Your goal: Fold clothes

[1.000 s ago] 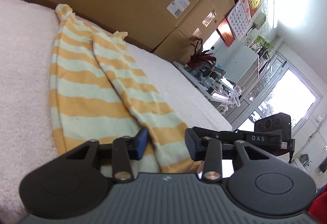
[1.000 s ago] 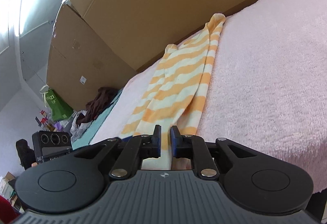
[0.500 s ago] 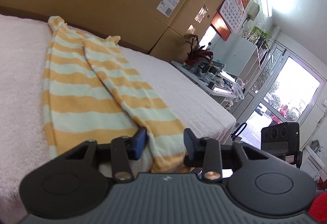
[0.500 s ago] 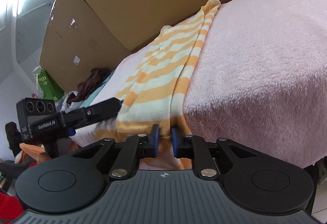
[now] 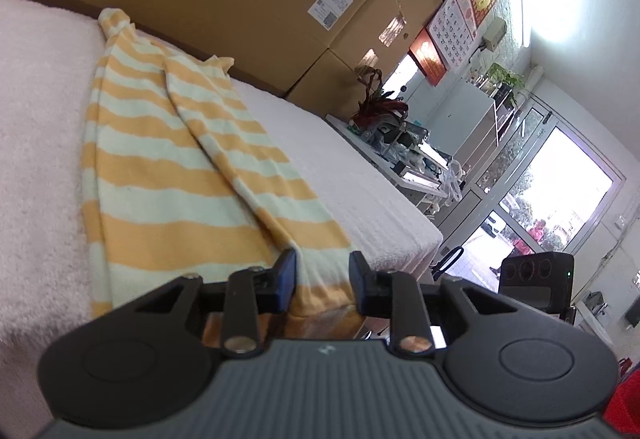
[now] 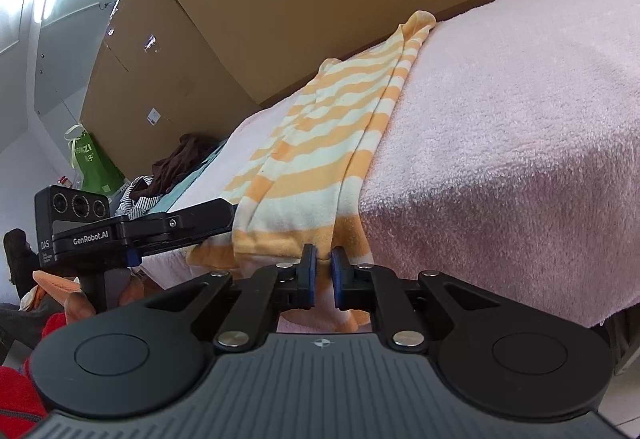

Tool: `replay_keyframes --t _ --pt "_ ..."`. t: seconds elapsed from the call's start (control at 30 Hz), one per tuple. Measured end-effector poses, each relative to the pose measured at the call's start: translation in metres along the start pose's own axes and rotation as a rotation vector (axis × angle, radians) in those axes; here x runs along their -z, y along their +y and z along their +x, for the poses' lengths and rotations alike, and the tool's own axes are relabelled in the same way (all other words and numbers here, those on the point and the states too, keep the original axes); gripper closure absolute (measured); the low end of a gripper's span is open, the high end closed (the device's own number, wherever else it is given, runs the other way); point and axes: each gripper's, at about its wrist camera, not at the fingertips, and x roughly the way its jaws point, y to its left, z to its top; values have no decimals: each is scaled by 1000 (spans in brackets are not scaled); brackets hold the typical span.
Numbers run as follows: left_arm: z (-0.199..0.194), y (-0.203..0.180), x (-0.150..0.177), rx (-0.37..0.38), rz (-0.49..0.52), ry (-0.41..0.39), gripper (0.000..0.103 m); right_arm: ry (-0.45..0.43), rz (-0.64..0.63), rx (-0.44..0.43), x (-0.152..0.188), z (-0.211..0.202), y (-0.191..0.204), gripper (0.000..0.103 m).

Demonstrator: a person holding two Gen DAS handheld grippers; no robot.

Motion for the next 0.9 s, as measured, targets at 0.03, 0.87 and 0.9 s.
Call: replay_keyframes --t 0.03,0.87,0.9 --pt "0 1 0 -5 -1 2 89 2 1 -1 0 0 0 94" --pt "12 -18 -12 30 196 108 53 -54 80 -126 -51 36 -21 78" --pt "10 -17 -14 38 186 115 53 -46 74 -127 -52 34 -21 79"
